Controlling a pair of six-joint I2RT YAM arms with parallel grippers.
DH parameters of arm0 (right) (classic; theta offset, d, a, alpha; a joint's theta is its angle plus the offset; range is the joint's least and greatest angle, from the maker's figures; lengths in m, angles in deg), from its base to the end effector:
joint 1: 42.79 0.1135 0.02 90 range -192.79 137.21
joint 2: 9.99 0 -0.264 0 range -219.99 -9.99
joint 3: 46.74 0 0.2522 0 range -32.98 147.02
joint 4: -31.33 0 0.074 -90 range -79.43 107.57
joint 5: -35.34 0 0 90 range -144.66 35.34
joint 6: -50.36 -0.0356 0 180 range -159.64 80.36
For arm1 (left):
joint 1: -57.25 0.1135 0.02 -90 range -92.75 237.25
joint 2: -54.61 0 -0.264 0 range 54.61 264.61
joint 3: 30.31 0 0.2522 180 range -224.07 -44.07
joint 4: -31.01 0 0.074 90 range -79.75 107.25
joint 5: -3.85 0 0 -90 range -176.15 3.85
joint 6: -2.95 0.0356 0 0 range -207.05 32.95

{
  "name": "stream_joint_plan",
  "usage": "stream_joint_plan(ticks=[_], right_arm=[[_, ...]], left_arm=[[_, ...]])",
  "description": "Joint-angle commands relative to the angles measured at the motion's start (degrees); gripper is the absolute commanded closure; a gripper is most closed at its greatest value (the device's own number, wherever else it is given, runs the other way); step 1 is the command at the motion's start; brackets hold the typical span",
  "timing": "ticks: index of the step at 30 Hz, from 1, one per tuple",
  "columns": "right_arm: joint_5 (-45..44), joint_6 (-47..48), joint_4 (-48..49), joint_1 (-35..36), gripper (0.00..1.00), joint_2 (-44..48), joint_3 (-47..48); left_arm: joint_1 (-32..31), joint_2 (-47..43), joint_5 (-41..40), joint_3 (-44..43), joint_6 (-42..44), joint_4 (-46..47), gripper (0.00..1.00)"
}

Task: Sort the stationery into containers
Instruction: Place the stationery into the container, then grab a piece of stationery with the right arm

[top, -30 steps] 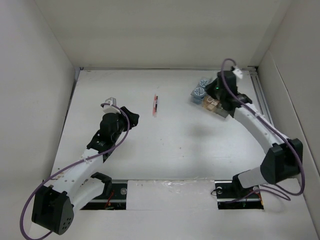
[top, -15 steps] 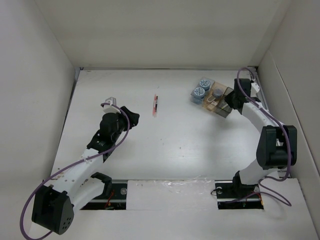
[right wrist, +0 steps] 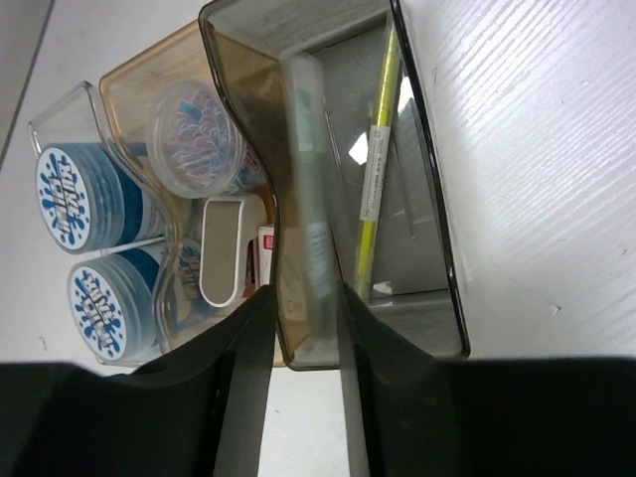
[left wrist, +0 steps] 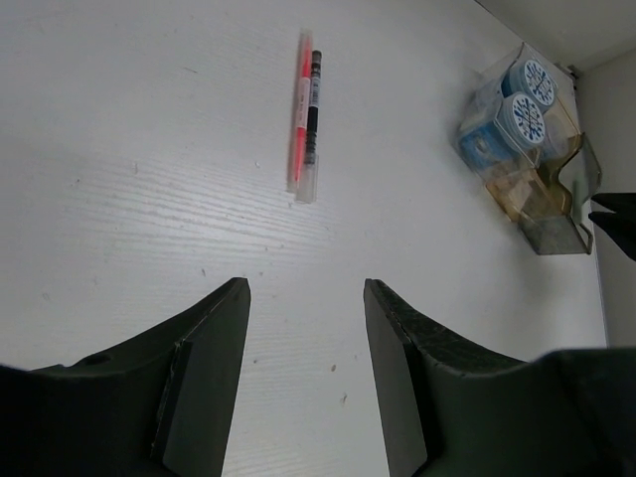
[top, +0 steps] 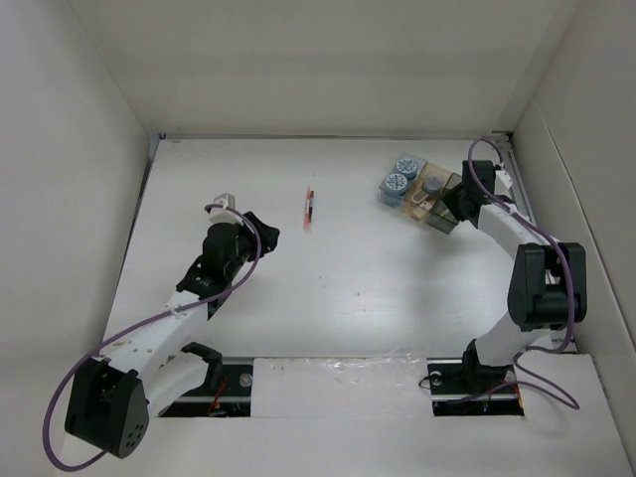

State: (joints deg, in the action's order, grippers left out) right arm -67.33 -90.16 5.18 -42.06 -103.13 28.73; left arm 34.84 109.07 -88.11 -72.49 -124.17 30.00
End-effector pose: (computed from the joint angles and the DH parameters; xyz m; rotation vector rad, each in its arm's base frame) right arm 0.3533 -0.0033 0.2253 1.0753 2.0563 0.1954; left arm 0.2035 -0.0826 0.2495 -0.2630 1.8411 -0.7029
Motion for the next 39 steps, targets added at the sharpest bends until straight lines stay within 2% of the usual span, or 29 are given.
stream_joint_plan(ticks=[1, 2, 6, 7, 8, 10, 12, 13, 17, 18, 19, 22, 25, 27, 29, 33, 39], right_arm=[[-1.2, -0.7, 2.7, 0.0, 0.62, 1.3, -0.6], [-1.2, -0.7, 2.7, 0.0, 0.53, 2.4, -0.6], [-1.8, -0.7, 2.7, 0.0, 0.51, 6.6, -1.2], [-1.8, -0.7, 2.7, 0.5, 0.54, 7.5, -1.2], [-1.8, -0.7, 3.3, 2.1, 0.58, 8.6, -1.9], [0.5, -0.2, 4.9, 5.0, 0.78, 11.0, -1.9], [1.3, 0.5, 6.3, 11.5, 0.96, 10.1, -0.7], [2.0, 1.3, 6.3, 13.9, 1.0, 8.9, 0.4], [-0.2, 2.6, 4.2, 25.6, 1.0, -0.7, 8.8], [-1.1, 3.2, 3.3, 29.3, 1.0, -3.0, 13.4], [-1.8, 3.9, 0.5, 30.9, 1.0, -7.8, 15.9], [-4.5, 4.6, -3.9, 36.9, 1.0, -14.2, 24.8], [-7.4, 5.7, -7.0, 41.3, 0.88, -21.5, 31.1], [-8.0, 5.7, -10.4, 42.6, 0.78, -26.6, 36.8], [-9.3, 5.7, -12.4, 43.7, 0.74, -29.4, 40.6], [-9.3, 4.6, -13.6, 43.7, 0.72, -34.3, 43.7], [-12.4, 4.1, -15.1, 43.7, 0.71, -35.4, 44.5]], left_arm=[[0.0, 0.1, 0.4, -0.8, -0.2, 2.6, 0.54], [0.0, 0.1, 0.4, -0.8, -0.2, 2.6, 0.54], [0.0, 1.2, 0.4, -0.8, -0.2, 3.1, 0.54], [0.0, 1.7, 0.4, -0.8, -0.2, 3.2, 0.54], [0.0, 1.7, 0.4, -1.3, -0.2, 3.2, 0.54], [0.0, 1.7, 0.4, -1.3, -0.2, 3.2, 0.54], [0.0, 1.7, 0.4, -1.3, -0.2, 3.7, 0.54], [0.0, 1.7, 0.4, -1.3, -0.2, 3.7, 0.54], [0.0, 1.2, 0.4, -1.3, -0.2, 3.7, 0.54], [0.0, 1.2, 0.4, -1.3, -0.2, 3.2, 0.54], [0.0, 1.2, 0.4, -1.3, -0.2, 3.2, 0.54], [0.0, 0.7, 0.4, -1.3, -0.2, 3.2, 0.54], [0.0, 0.0, 0.4, -1.3, -0.2, 3.2, 0.54], [0.0, -0.5, 1.0, -1.3, -0.2, 2.6, 0.54], [0.0, -1.2, 1.0, -1.3, -0.2, 2.6, 0.54], [0.0, -2.4, 0.5, -1.3, -0.2, 2.1, 0.54], [0.0, -2.4, 0.5, -1.3, -0.2, 2.1, 0.54]])
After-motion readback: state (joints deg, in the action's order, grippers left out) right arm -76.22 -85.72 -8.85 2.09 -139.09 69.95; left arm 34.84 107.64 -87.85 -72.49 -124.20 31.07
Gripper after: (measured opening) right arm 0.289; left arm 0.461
